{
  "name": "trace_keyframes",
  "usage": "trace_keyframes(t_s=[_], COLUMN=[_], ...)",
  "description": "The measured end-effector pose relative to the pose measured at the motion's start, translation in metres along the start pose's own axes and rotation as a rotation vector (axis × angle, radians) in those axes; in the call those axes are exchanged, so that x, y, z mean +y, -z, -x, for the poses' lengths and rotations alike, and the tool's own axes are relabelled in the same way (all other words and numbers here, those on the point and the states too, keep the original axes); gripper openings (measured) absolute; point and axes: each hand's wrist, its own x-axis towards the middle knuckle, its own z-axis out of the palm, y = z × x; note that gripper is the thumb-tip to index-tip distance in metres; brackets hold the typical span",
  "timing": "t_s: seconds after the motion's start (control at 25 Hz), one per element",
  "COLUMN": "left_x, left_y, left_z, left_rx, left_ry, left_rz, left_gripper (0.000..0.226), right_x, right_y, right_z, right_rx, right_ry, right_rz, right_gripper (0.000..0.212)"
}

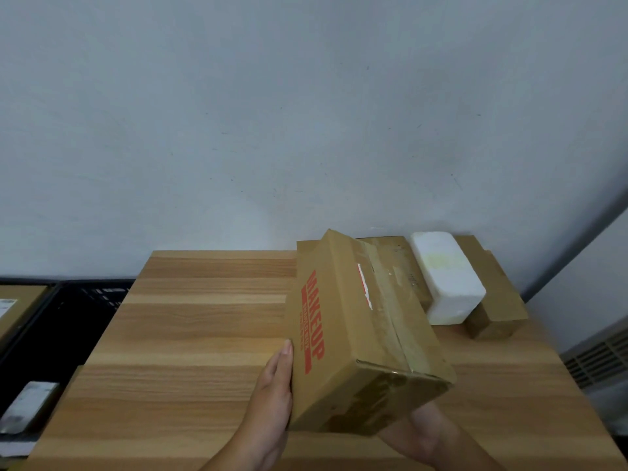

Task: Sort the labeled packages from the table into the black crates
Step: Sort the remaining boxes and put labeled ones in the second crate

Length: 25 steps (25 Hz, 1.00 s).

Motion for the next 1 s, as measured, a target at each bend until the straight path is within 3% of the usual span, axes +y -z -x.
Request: trace_keyframes(t_s=[0.08,0.24,0.36,0.6,0.76,1.0], left_x=[-0.003,0.003,0.015,0.077,0.11,0.102], left_y=[-0.006,-0.009,-0.008,-0.028,-0.056,-0.073], left_z=[0.002,0.007,0.003,0.011,0.02,0.011], left_rx=[-0.021,-0.039,-0.021,-0.055,-0.095,-0.09], left_ry=[0.011,-0.031,-0.079,-0.342,-0.548,-0.516], left_rz=[-0.005,-0.245,-0.307,-0.419,-0.459,-0.769], left_gripper=[0.035,0.044,0.036,0.036,0.043,0.078], right_x=[0.008,0.013,0.008,-0.021,-0.028,-0.061], right_y=[0.005,0.012,0.023,0.031,0.047,0.039], right_z=[0.001,0.006,0.011,0.007,-0.003,-0.012], right_rx=[0.067,0.001,-0.029,-0.123,0.153,0.319], right_ry=[0.0,0.035,0.037,0.138,0.026,0.028], right_rz=[-0.084,-0.194,-0.2,-0.17,-0.014,0.157], right_gripper=[0.056,0.063,0.06,0.054,0.031,0.066])
